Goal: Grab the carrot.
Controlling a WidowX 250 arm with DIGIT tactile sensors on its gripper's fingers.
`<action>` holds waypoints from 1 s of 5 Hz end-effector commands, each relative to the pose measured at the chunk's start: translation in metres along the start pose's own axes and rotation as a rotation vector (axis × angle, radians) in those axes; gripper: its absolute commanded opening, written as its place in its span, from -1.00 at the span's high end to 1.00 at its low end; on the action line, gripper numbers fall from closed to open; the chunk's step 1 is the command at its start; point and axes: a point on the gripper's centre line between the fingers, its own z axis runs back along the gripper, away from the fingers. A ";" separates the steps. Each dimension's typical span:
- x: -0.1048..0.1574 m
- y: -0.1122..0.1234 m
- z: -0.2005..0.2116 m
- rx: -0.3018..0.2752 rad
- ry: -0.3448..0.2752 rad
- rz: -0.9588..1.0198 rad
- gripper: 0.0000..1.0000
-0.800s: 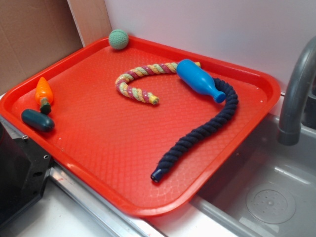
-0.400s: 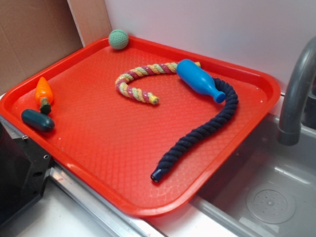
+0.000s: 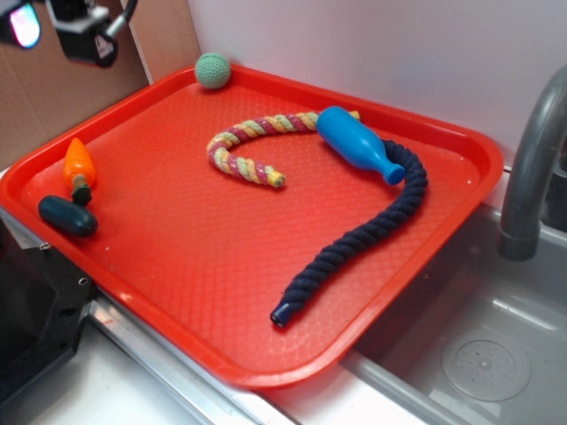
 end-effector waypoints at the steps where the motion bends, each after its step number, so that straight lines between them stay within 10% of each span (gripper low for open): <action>1: 0.014 0.061 -0.077 -0.038 -0.052 0.378 -1.00; 4: 0.014 0.018 -0.123 -0.063 -0.037 0.257 -1.00; 5: 0.009 0.018 -0.129 -0.052 -0.022 0.266 -0.61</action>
